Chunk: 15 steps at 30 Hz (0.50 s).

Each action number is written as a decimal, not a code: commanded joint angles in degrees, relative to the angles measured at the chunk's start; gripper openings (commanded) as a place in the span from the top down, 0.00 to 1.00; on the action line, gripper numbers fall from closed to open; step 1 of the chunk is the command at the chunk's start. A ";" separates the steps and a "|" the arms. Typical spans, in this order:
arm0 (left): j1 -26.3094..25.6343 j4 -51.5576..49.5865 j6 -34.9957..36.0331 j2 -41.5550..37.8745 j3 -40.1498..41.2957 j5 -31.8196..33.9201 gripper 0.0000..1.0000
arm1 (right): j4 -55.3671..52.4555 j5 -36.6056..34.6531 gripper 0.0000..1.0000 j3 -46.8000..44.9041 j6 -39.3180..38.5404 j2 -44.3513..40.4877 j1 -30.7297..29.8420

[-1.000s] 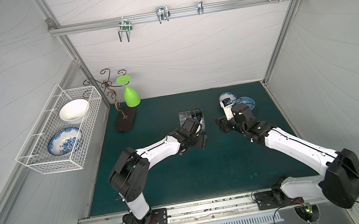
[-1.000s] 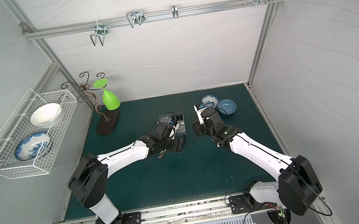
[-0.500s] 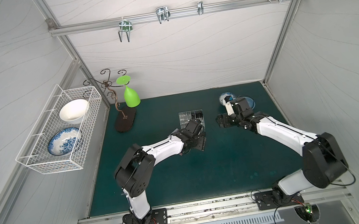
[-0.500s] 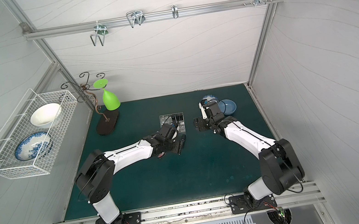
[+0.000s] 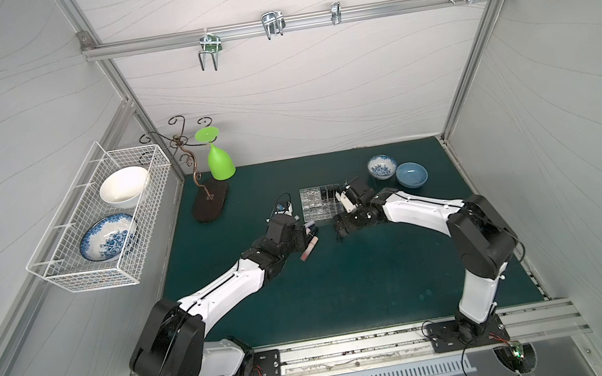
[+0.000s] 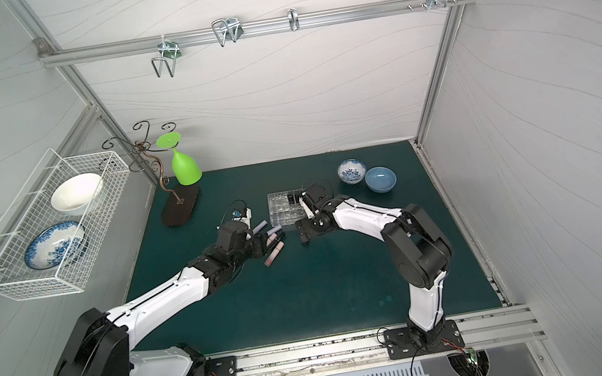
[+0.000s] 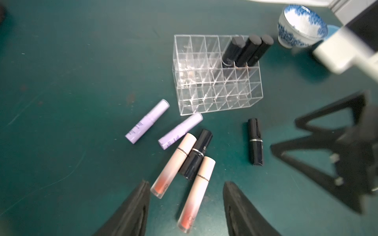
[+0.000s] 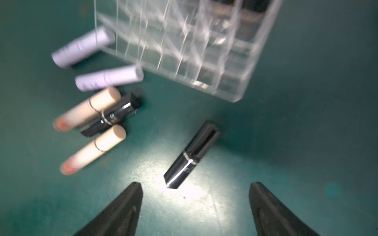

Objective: Arrange the lipsticks in the organizer
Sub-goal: Pick up the lipstick at the center of the board.

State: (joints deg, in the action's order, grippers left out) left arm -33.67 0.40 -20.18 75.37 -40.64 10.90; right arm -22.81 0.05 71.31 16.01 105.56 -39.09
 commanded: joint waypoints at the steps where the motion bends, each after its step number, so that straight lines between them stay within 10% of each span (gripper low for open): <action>1: 0.56 3.80 -0.56 -2.64 1.29 -0.96 0.38 | -3.52 0.53 0.18 1.98 2.82 3.80 -1.67; 15: 2.97 4.08 -0.05 -6.42 2.89 -4.88 0.38 | -8.64 -3.29 0.43 9.22 3.38 12.50 -3.96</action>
State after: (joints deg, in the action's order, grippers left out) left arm -31.03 1.61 -20.21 70.39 -38.09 7.66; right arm -28.47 -2.57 79.83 18.70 115.72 -42.78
